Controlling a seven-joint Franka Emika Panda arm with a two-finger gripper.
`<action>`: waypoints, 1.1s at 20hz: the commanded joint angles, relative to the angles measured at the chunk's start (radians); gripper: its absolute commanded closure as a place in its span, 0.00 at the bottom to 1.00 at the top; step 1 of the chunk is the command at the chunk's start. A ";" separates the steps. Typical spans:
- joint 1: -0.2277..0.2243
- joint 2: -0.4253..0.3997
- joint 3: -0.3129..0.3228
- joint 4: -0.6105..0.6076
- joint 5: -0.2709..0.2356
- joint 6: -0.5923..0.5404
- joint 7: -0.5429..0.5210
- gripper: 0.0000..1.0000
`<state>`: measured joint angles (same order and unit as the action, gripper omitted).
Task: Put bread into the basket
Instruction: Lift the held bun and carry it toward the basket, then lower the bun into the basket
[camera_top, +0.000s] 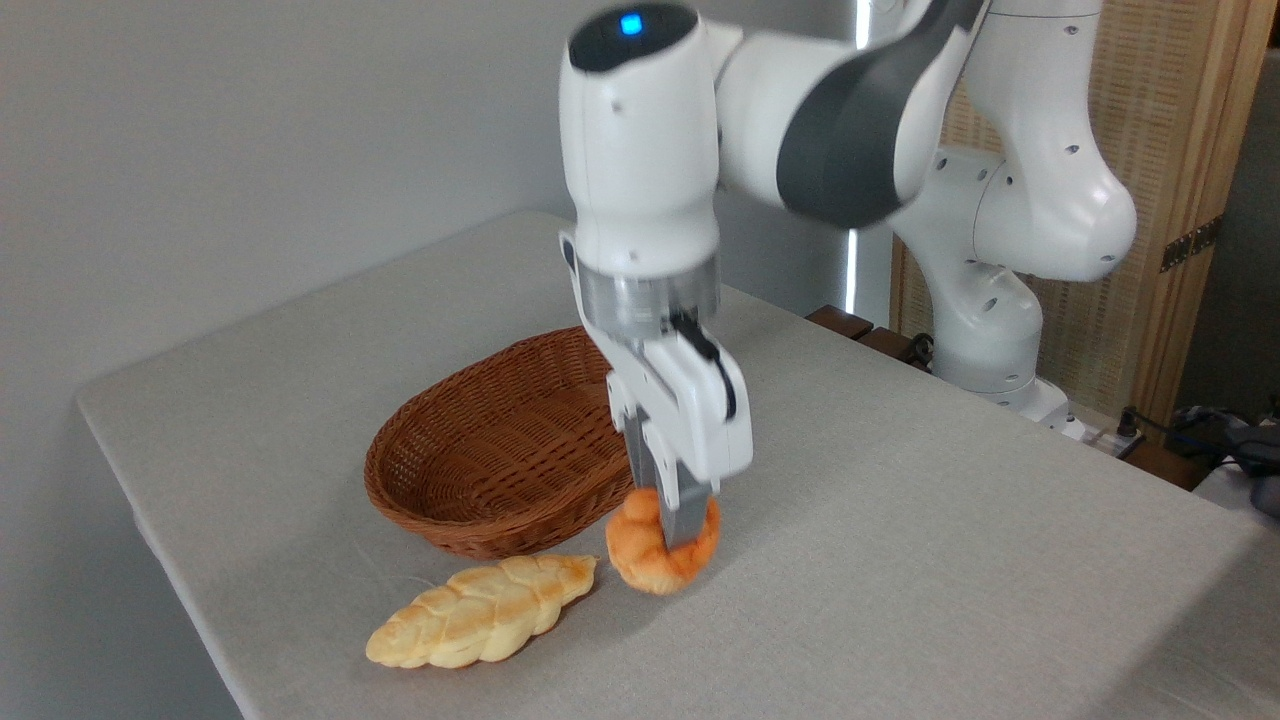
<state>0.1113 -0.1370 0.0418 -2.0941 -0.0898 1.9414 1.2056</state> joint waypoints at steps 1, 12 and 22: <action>0.002 0.000 -0.003 0.139 -0.019 -0.133 -0.099 0.71; -0.009 0.069 -0.161 0.201 -0.143 -0.162 -0.452 0.63; -0.081 0.171 -0.191 0.184 -0.162 -0.013 -0.590 0.10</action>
<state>0.0464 0.0229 -0.1543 -1.9076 -0.2361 1.8960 0.6411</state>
